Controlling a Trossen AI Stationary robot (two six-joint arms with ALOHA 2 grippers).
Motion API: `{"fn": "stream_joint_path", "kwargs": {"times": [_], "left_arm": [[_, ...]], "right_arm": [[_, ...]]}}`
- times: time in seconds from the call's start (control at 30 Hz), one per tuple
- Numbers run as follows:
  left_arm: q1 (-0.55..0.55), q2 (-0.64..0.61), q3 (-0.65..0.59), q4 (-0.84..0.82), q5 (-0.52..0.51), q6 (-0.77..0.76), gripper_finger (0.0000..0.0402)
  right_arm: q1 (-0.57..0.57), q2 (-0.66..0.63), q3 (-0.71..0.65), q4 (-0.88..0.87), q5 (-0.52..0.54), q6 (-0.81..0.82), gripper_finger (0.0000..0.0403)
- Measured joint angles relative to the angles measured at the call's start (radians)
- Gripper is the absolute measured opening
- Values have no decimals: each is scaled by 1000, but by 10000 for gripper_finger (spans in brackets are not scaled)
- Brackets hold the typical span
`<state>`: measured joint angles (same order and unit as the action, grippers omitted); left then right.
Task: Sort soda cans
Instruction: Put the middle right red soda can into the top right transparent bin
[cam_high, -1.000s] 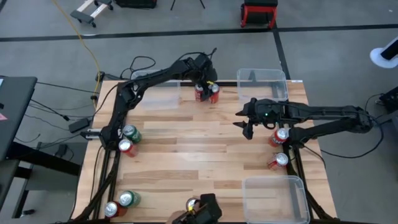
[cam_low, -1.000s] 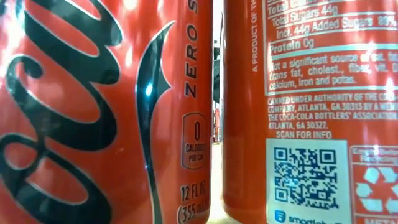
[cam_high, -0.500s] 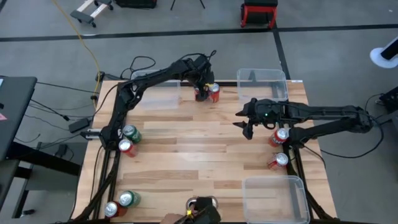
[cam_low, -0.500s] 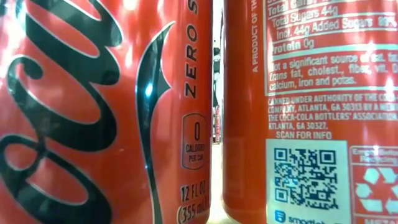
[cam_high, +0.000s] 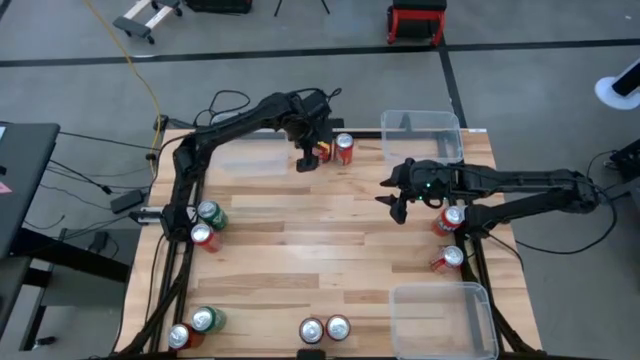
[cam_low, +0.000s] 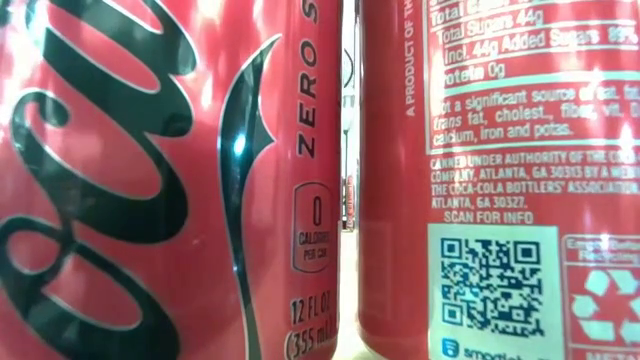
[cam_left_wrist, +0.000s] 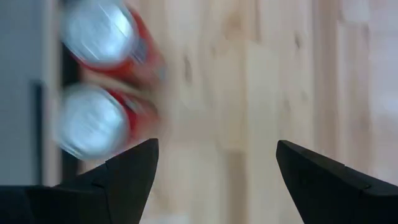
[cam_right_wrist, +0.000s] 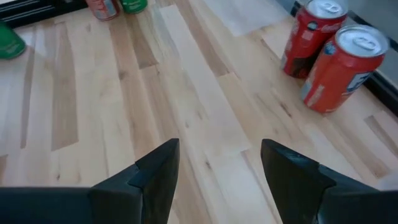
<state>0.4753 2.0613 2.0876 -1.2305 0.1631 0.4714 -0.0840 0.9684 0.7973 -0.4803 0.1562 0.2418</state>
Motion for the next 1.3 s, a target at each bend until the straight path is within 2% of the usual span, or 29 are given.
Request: {"fn": "stream_joint_path", "kwargs": {"times": [0.17, 0.27, 0.53, 0.63, 0.73, 0.9, 1.1, 1.3], "left_arm": [[-13, -4, 0, -91, 1, -52, 322], [-7, -32, -2, -104, -37, -71, 322], [92, -166, 0, -184, -64, -173, 322], [117, -187, 0, -166, -92, -181, 322], [140, -177, 0, -56, -111, -123, 322], [149, -112, 0, 29, -6, -87, 322], [124, -34, 0, -24, 4, -91, 322], [111, -44, -1, -76, 8, -52, 322]], "right_arm": [[4, 0, -1, 34, 0, 19, 249], [-11, 4, -1, 54, 3, 20, 249], [-22, 74, -1, 61, 3, 24, 249], [-28, 105, -1, 120, 3, 22, 249], [-59, 132, 3, 224, 3, -23, 249], [-158, 220, 143, 183, -2, -115, 249], [-266, 396, 349, 79, -29, -244, 249], [-370, 569, 559, -46, -70, -370, 249]]}}
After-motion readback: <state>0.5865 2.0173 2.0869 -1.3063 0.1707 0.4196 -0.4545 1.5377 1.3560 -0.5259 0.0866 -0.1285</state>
